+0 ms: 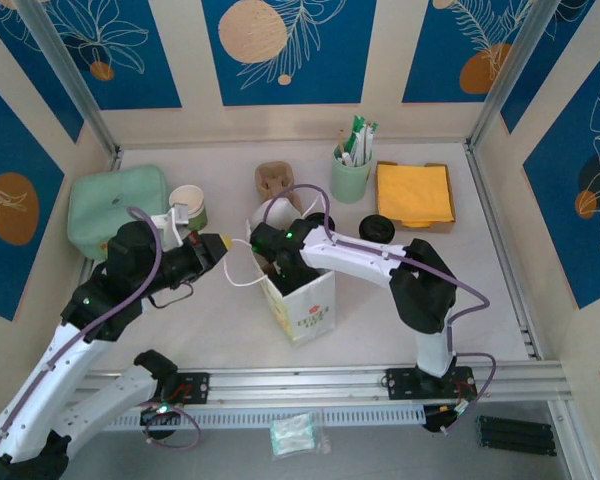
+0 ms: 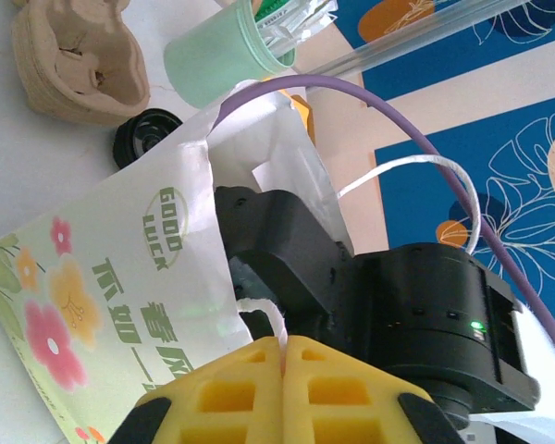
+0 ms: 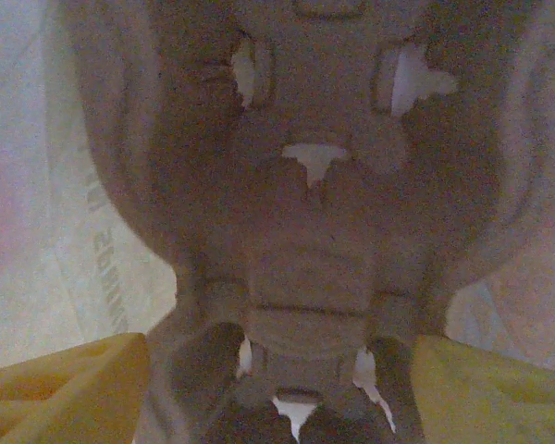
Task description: Pack the takeout coffee
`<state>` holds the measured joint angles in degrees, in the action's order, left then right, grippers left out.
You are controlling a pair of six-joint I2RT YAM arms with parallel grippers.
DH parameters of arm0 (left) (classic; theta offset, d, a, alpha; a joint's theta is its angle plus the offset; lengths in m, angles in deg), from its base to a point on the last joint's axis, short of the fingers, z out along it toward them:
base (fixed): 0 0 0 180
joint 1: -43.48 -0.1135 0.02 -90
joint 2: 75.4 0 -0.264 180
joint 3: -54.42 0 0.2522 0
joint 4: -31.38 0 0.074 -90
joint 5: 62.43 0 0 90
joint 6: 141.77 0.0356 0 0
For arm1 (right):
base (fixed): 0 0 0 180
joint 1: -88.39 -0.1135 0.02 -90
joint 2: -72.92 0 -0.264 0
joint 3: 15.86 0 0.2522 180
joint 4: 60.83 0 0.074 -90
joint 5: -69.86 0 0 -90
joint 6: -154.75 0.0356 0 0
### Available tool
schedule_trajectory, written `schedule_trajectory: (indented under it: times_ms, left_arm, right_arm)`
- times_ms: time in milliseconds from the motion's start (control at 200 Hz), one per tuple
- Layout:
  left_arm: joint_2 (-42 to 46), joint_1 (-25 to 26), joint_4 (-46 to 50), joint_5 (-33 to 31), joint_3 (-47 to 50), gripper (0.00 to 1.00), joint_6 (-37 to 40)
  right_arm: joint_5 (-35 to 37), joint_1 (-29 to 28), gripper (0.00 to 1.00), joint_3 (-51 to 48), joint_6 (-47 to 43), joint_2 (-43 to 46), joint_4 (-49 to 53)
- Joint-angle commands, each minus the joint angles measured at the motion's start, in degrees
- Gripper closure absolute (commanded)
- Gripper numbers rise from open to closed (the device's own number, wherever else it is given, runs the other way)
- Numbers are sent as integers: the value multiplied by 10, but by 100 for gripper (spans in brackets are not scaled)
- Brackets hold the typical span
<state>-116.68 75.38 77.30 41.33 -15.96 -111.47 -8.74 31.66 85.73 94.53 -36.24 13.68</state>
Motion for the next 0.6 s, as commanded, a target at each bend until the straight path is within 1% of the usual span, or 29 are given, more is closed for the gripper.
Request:
schedule_trajectory:
  times_ms: [0,185,595]
  left_arm:
    - [9,4,-12,-10,4,100,6]
    - [12,4,-21,-15,12,100,12]
    - [15,4,-26,-26,25,100,22]
  right_arm:
    - [-16,6,22,32,-10,30,26]
    - [-17,9,20,71,-20,44,44]
    - [-4,7,20,167,-25,83,98]
